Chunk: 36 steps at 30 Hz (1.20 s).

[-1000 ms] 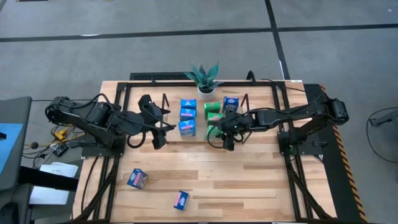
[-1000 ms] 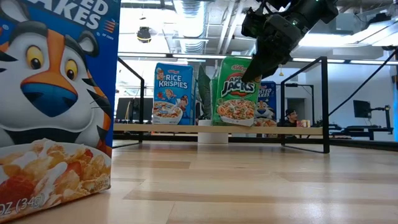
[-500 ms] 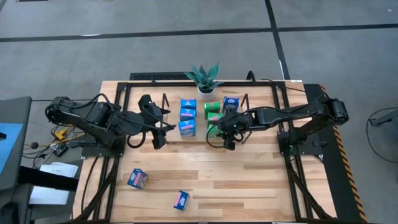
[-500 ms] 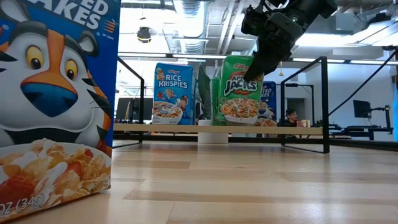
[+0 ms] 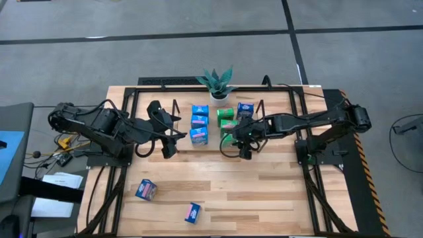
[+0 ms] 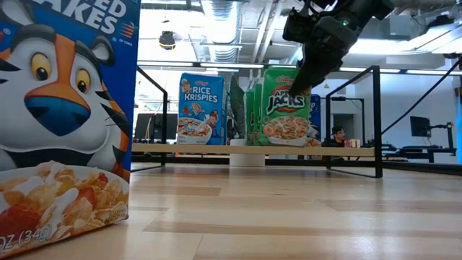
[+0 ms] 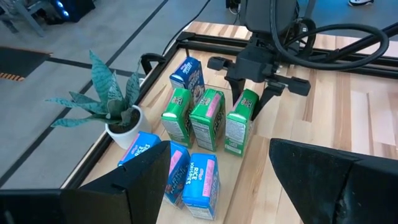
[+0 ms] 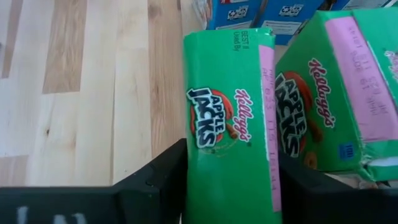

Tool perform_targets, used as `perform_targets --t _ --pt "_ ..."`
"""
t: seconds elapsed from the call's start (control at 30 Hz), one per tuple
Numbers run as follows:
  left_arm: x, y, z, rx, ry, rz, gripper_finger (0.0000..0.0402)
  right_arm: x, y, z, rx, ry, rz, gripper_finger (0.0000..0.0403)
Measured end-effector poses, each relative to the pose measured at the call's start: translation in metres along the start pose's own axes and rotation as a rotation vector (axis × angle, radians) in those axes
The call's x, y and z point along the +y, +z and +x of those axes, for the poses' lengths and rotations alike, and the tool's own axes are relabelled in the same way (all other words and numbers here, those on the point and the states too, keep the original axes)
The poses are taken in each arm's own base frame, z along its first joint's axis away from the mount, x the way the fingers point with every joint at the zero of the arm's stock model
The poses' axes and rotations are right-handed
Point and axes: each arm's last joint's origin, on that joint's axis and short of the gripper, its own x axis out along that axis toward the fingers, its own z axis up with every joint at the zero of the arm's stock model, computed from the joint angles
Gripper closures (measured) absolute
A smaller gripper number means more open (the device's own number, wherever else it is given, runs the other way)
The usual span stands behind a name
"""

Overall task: Stack cereal on shelf
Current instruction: Put the green cereal box on the shelf aligned with the other green cereal boxes, then put the left blue cereal box on the shelf aligned with the other blue cereal box

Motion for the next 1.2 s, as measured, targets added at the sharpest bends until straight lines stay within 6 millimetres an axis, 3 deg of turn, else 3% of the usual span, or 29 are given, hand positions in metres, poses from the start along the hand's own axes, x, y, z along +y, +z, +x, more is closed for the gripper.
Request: perform_targets --t 0.3,0.63,0.93,1.2 --pt "0.000 0.000 0.000 0.000 0.000 -0.006 0.0136 -0.001 0.001 0.000 -0.015 -0.033 0.001 0.0170" --pt "0.000 0.000 0.000 0.000 0.000 -0.025 0.0136 -0.001 -0.001 0.000 0.006 -0.035 0.008 0.0164" --pt "0.000 0.000 0.000 0.000 0.000 -0.025 0.0136 -0.002 -0.009 -0.001 0.086 -0.044 0.006 0.0134" --pt "-0.001 0.000 0.000 0.007 -0.022 -0.061 0.0136 -0.003 -0.015 -0.018 0.129 -0.096 0.047 0.0133"
